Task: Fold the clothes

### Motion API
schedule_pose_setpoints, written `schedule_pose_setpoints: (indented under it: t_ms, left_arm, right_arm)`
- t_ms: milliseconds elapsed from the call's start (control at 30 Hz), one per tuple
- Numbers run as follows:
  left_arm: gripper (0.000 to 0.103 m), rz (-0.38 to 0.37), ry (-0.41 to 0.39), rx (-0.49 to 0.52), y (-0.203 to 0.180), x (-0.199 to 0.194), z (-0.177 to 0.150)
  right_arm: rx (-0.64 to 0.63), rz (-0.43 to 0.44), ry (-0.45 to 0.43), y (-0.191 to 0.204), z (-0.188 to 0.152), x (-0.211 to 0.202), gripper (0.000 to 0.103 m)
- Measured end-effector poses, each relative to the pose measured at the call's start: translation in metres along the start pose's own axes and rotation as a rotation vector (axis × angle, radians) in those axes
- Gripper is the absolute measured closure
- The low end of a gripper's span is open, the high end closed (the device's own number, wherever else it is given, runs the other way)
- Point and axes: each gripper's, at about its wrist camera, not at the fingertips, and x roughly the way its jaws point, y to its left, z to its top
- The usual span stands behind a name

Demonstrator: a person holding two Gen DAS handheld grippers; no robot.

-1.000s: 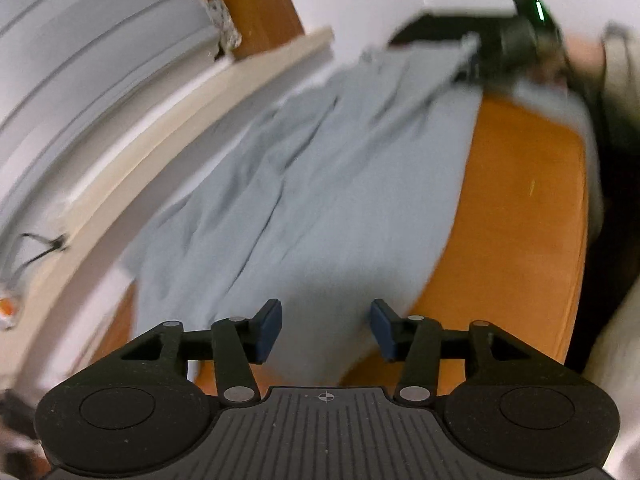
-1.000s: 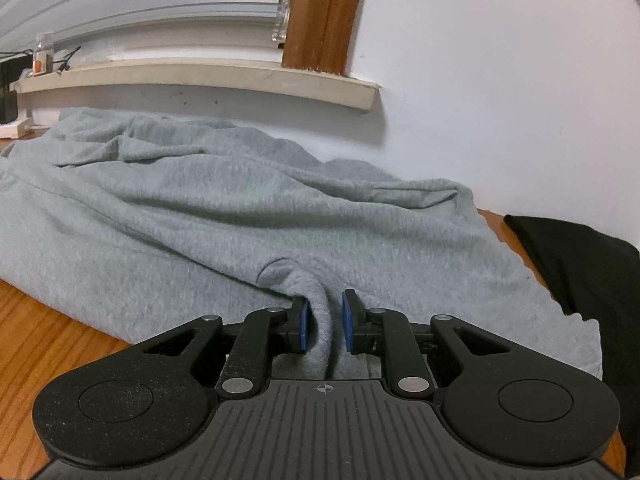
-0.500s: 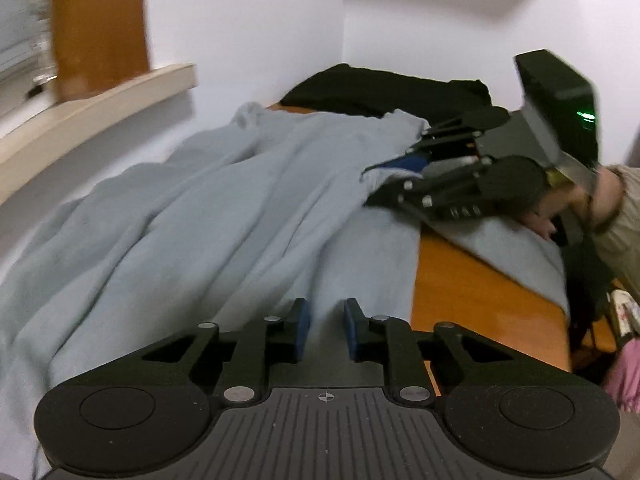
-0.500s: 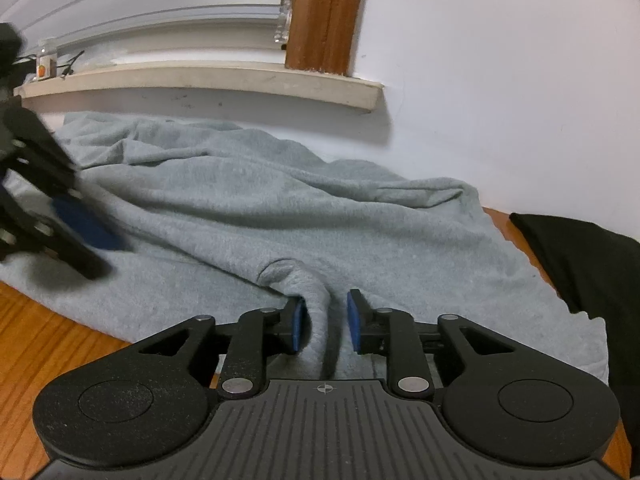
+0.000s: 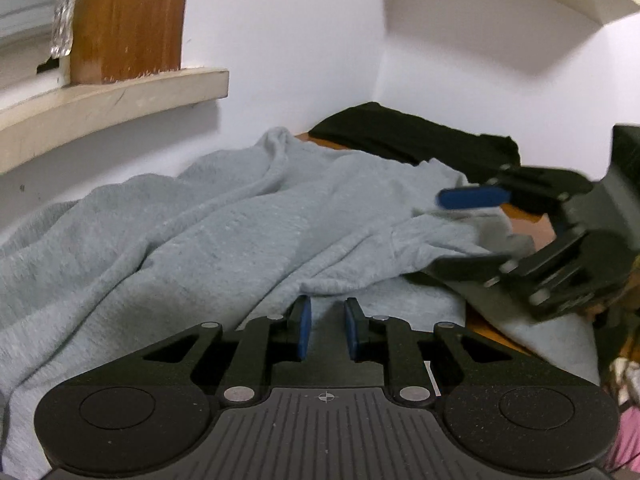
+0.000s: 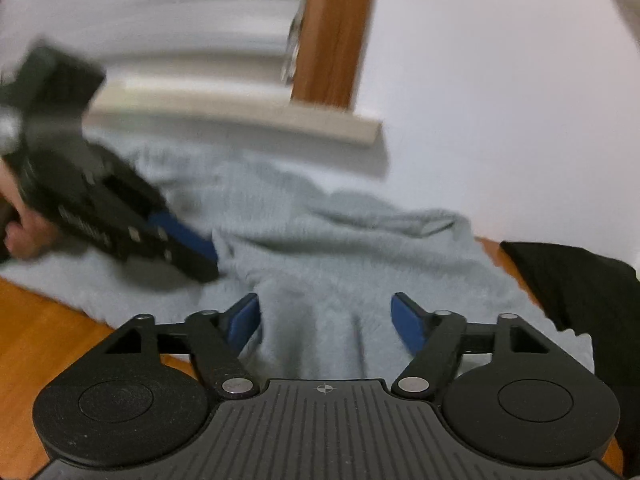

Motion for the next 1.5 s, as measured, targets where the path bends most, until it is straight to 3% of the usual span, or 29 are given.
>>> schedule_pose_setpoints:
  t_ms: [267,500,567,667,700,933,1000,1200,1300,1500]
  left_arm:
    - [0.082,0.008,0.0,0.007,-0.002,0.0,-0.002]
    - [0.082,0.003,-0.001,0.0,-0.001,-0.001,-0.002]
    - [0.082,0.007,-0.001,0.006,-0.003,-0.001,-0.002]
    - [0.082,0.016,0.0,0.017,-0.005,-0.001,-0.002]
    - [0.082,0.018,0.0,0.019,-0.005,-0.001,-0.002]
    - [0.082,0.0,-0.001,-0.005,-0.001,-0.001,-0.002]
    - [0.082,0.002,-0.001,-0.002,-0.001,-0.001,-0.002]
    - [0.082,0.0,-0.001,-0.004,-0.001,-0.001,-0.002]
    - [0.082,-0.008,-0.002,-0.013,0.001,-0.001,-0.001]
    - [0.082,-0.011,-0.002,-0.013,0.001,-0.002,-0.002]
  right_arm:
    - [0.17,-0.016,-0.043,-0.028,-0.046,-0.103,0.032]
    - [0.24,-0.05,-0.022,-0.023,-0.085,-0.149,0.033]
    - [0.235,-0.029,-0.016,-0.018,-0.088,-0.149,0.033]
    - [0.234,0.021,0.002,-0.011,-0.093,-0.146,0.053]
    - [0.228,0.03,0.011,-0.008,-0.094,-0.144,0.055]
    - [0.169,0.001,0.012,0.005,-0.097,-0.14,0.057]
    - [0.121,-0.011,0.0,0.012,-0.099,-0.14,0.073]
    - [0.07,0.03,0.008,0.011,-0.095,-0.138,0.095]
    - [0.046,0.004,0.018,0.007,-0.089,-0.136,0.097]
    - [-0.04,-0.086,-0.035,-0.028,-0.041,-0.125,0.097]
